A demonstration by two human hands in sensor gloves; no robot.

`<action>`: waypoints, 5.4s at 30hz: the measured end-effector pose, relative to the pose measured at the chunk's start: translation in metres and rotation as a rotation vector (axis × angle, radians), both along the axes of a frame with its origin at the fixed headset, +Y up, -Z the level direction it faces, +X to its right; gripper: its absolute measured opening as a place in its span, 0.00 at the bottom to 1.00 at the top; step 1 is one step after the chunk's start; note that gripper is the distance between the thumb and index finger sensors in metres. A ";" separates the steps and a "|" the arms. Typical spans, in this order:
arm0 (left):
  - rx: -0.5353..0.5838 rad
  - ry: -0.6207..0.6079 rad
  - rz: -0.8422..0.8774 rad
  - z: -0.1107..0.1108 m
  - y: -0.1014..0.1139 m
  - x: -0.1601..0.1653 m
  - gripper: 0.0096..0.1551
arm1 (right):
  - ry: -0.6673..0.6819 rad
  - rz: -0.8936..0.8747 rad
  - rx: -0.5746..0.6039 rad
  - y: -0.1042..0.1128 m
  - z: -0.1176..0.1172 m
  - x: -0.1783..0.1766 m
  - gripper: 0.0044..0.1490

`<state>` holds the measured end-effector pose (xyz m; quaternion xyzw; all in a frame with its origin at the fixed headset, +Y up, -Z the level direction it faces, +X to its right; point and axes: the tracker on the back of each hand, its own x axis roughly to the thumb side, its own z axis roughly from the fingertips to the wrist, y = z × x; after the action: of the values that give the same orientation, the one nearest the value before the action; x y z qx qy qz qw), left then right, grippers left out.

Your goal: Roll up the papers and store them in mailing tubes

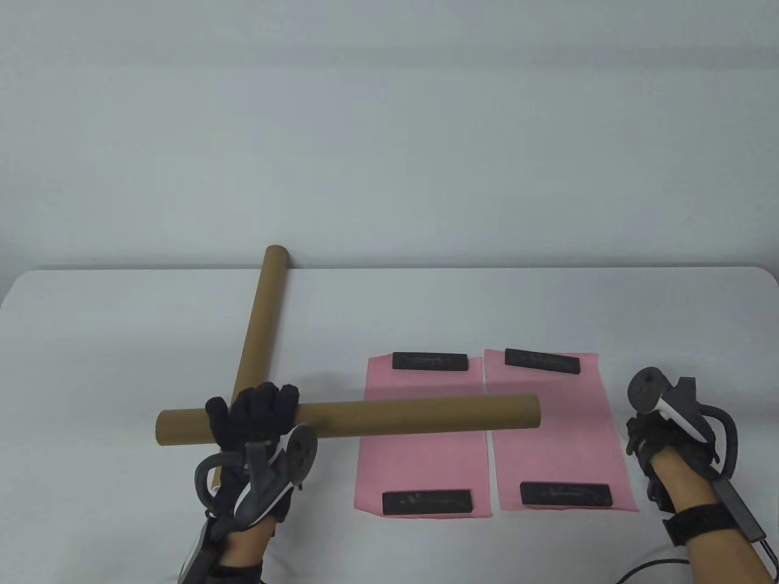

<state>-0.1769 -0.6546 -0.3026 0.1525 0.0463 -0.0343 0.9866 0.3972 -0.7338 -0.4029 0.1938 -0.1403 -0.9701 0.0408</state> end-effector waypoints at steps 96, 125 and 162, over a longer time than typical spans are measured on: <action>-0.866 0.448 0.307 -0.144 -0.078 0.051 0.57 | 0.863 -0.267 0.862 0.070 0.125 -0.126 0.47; -0.906 0.488 0.194 -0.165 -0.107 0.047 0.58 | 0.859 -0.327 0.816 0.066 0.123 -0.129 0.47; -0.199 -0.295 0.003 -0.011 -0.005 0.089 0.62 | 0.873 -0.334 0.791 0.064 0.122 -0.132 0.48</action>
<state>-0.0884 -0.6595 -0.3131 0.0573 -0.1023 -0.0145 0.9930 0.2652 -0.6697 -0.2812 -0.2455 0.2316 -0.9319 -0.1332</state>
